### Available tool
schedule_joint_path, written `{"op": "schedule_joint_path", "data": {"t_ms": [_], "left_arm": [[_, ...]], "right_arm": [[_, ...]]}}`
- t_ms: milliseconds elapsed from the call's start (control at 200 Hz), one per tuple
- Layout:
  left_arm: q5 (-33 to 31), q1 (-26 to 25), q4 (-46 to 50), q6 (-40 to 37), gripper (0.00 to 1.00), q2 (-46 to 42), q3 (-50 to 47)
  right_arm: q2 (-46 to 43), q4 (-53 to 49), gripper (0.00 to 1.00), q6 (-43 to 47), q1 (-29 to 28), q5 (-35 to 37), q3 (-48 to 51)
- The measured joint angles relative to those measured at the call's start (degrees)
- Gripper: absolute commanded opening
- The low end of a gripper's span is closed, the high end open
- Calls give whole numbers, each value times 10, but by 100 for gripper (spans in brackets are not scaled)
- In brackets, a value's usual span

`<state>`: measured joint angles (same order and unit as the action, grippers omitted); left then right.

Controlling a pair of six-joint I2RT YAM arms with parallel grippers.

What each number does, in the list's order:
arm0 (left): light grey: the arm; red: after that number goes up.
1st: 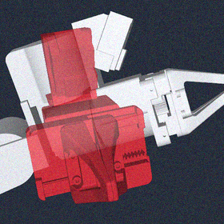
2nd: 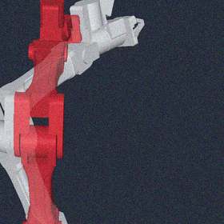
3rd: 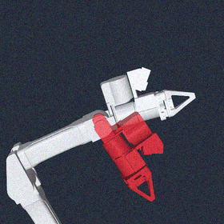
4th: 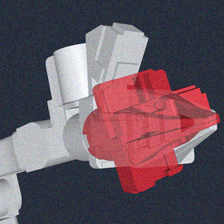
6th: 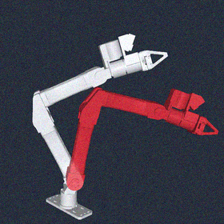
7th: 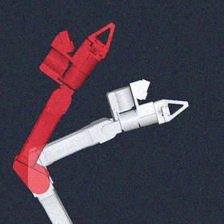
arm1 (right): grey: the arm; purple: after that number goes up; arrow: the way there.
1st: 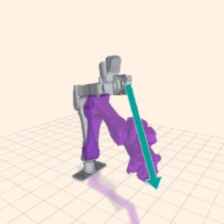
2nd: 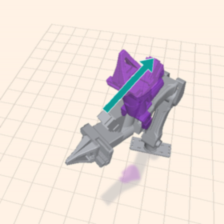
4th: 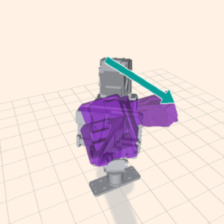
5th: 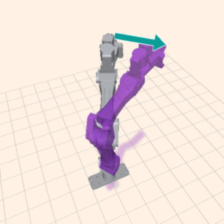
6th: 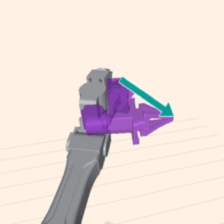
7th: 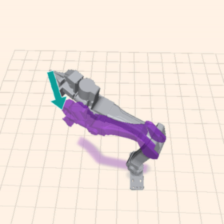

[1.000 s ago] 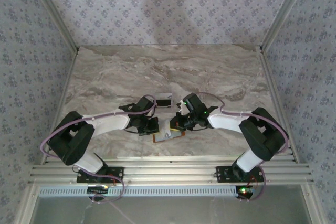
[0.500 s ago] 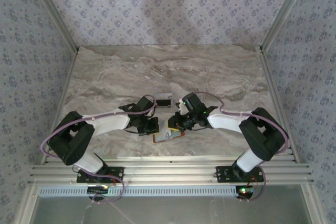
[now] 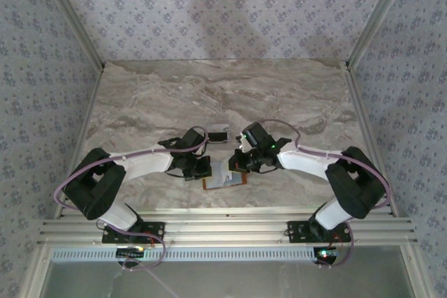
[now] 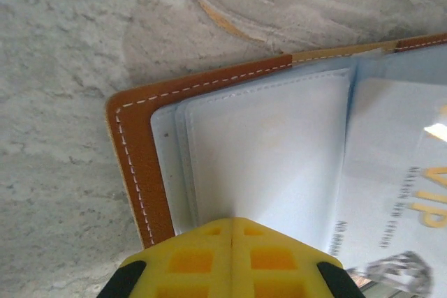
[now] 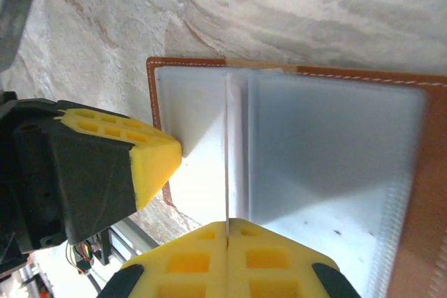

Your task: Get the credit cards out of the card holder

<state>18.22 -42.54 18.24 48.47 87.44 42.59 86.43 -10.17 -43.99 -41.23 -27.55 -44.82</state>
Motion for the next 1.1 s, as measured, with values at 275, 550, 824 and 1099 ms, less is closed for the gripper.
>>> {"op": "schedule_joint_path", "data": {"t_ms": [275,550,824,1099], "left_arm": [[-23,0,51,-15,9,0,23],[-42,1,82,-20,10,-22,40],[-48,32,92,-20,12,-72,17],[-49,78,103,-22,12,-124,-35]], "right_arm": [[-31,-111,0,103,10,41,-82],[-21,-229,0,355,12,120,-205],[48,-312,0,642,12,165,-305],[155,-390,0,820,12,181,-445]]}}
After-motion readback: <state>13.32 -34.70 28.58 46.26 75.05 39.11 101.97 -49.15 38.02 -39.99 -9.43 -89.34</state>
